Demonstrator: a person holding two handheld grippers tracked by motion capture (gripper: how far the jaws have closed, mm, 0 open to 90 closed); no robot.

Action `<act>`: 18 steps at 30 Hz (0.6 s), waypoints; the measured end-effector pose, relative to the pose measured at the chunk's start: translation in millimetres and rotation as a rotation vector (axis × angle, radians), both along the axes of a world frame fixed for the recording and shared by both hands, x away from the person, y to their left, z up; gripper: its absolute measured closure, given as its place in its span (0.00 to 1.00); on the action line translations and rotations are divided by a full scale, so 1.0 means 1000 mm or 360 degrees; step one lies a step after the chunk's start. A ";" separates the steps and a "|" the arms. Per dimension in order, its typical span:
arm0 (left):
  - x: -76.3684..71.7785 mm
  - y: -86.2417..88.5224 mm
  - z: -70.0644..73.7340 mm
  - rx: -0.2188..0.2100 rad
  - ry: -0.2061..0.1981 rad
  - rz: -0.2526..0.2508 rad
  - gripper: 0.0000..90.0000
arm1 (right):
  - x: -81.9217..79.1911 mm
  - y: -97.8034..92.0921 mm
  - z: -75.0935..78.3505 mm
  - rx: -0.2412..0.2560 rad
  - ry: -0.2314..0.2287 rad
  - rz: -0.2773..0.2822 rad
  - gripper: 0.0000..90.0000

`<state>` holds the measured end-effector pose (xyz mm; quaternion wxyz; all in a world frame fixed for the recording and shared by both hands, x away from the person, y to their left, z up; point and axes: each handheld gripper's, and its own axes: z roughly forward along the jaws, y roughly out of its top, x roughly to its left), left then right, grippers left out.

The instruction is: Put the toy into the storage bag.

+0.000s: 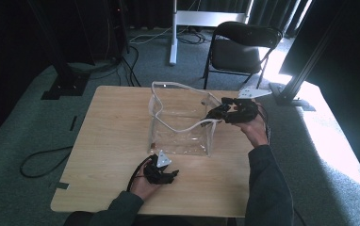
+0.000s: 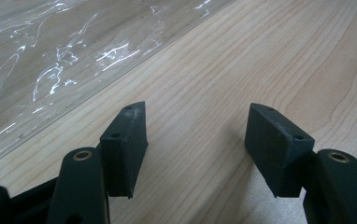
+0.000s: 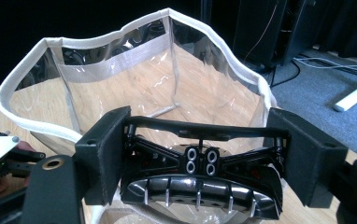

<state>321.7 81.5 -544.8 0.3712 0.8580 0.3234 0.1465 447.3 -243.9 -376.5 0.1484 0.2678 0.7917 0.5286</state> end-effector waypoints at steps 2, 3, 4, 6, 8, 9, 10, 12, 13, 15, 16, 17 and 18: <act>0.000 0.000 0.000 0.0001 0.0000 0.0000 0.44 | 0.000 0.000 0.000 0.0006 0.0005 -0.0001 0.27; 0.000 0.000 0.000 0.0001 0.0000 0.0000 0.44 | 0.001 0.000 -0.001 0.0008 0.0009 -0.0002 0.27; 0.000 0.000 0.000 0.0001 0.0000 0.0000 0.44 | 0.002 -0.001 -0.002 0.0011 0.0016 -0.0001 0.27; 0.000 0.000 0.000 0.0001 -0.0001 0.0000 0.44 | 0.002 -0.001 -0.002 0.0013 0.0024 -0.0002 0.27; 0.000 0.000 0.000 0.0001 -0.0001 0.0000 0.44 | 0.003 -0.002 -0.003 0.0015 0.0030 -0.0001 0.27; 0.000 0.000 0.000 0.0002 0.0001 0.0000 0.44 | 0.004 -0.002 -0.003 0.0016 0.0033 -0.0001 0.27; 0.000 0.000 0.000 0.0002 0.0002 0.0000 0.44 | 0.004 -0.002 -0.004 0.0016 0.0039 -0.0002 0.27; 0.000 0.000 0.000 0.0001 0.0002 0.0001 0.44 | 0.005 -0.002 -0.005 0.0019 0.0043 -0.0003 0.27; 0.000 0.000 0.000 0.0000 0.0002 0.0002 0.44 | 0.005 -0.003 -0.005 0.0020 0.0045 0.0000 0.27; 0.000 0.000 0.000 -0.0003 0.0002 0.0005 0.44 | 0.006 -0.003 -0.006 0.0021 0.0049 -0.0001 0.27; 0.000 0.000 0.000 -0.0003 0.0001 0.0006 0.44 | 0.007 -0.003 -0.007 0.0018 0.0063 -0.0004 0.27; 0.000 0.000 0.000 -0.0003 0.0001 0.0006 0.44 | 0.007 -0.003 -0.008 0.0017 0.0068 -0.0003 0.27; 0.000 0.000 0.000 -0.0002 0.0002 0.0006 0.44 | 0.008 -0.003 -0.008 0.0014 0.0073 -0.0003 0.27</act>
